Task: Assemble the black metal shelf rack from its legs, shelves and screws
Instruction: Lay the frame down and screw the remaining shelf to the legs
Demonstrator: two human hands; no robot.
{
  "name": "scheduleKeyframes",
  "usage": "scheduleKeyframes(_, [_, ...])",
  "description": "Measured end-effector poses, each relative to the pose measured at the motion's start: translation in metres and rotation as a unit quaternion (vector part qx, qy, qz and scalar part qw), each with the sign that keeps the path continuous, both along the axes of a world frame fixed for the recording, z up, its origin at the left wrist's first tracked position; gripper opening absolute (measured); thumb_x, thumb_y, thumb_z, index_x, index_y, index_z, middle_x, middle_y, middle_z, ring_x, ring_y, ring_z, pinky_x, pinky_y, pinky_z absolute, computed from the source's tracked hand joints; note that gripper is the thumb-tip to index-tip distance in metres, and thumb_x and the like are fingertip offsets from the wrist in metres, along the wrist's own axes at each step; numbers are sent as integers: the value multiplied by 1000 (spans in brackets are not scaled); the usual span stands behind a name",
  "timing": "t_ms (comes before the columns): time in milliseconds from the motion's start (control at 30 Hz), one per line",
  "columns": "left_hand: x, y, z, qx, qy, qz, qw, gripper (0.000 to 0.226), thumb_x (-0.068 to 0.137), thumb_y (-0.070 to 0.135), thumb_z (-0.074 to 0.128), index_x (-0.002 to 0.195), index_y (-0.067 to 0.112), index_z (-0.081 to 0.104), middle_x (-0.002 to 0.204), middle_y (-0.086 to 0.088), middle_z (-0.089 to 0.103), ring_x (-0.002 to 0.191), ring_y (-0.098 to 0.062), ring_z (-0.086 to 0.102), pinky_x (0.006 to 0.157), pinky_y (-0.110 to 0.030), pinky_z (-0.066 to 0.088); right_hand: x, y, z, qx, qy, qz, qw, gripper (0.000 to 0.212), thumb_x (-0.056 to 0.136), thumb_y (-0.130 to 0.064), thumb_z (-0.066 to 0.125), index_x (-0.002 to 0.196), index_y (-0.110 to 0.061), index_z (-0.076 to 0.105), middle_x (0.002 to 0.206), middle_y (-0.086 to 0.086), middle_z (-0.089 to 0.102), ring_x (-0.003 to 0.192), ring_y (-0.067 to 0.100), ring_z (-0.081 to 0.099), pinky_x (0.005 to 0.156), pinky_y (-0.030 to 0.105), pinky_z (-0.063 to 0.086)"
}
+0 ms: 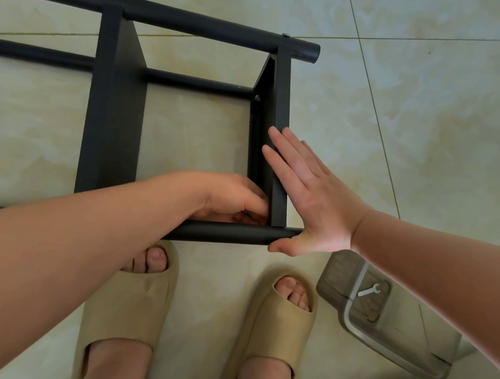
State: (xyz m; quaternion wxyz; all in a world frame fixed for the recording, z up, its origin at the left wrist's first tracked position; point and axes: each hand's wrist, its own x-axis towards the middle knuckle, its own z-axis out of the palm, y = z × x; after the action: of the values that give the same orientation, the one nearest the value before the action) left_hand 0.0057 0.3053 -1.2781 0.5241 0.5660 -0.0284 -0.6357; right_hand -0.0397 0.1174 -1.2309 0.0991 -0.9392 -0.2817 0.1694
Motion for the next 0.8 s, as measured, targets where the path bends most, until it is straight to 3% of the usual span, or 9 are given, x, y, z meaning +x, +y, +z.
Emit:
scheduleKeyframes(233, [2, 0, -3, -24, 17, 16, 999, 12, 91, -9, 56, 97, -4, 65, 84, -16, 66, 74, -20, 66, 73, -26, 56, -1, 0, -1, -4, 7, 0, 1000, 131, 68, -81, 58, 161, -8, 2, 169, 13, -11, 155, 29, -13, 125, 55, 9])
scheduleKeyframes(467, [19, 8, 2, -53, 46, 28, 997, 17, 92, -10, 53, 97, 3, 62, 85, -11, 69, 77, -20, 68, 79, -30, 56, 21, 1, 2, -28, -3, 25, 999, 131, 68, -83, 56, 162, -8, 3, 169, 11, -9, 156, 25, -14, 126, 53, 0])
scheduleKeyframes(600, [38, 13, 14, -4, -41, 57, 998, 15, 90, -6, 56, 93, 5, 66, 79, -7, 72, 73, -18, 71, 67, -25, 55, 55, 6, 10, -80, -12, 46, 996, 129, 68, -89, 45, 162, -16, -1, 169, 3, -14, 155, 18, -17, 125, 46, -9])
scheduleKeyframes(667, [43, 14, 23, 46, -116, 45, 991, 13, 90, 1, 60, 93, 10, 71, 82, -5, 75, 78, -19, 72, 69, -26, 56, 58, 6, 17, -97, 6, 27, 995, 122, 70, -89, 41, 162, -23, -4, 168, -3, -18, 154, 13, -19, 124, 43, -14])
scheduleKeyframes(800, [39, 15, 49, 178, -289, -9, 941, 7, 91, 22, 68, 87, 27, 71, 83, 8, 71, 78, -13, 66, 62, -21, 46, 29, 3, 36, -117, 48, -48, 991, 99, 81, -86, 25, 161, -35, -4, 167, -10, -18, 154, 13, -16, 125, 46, -10])
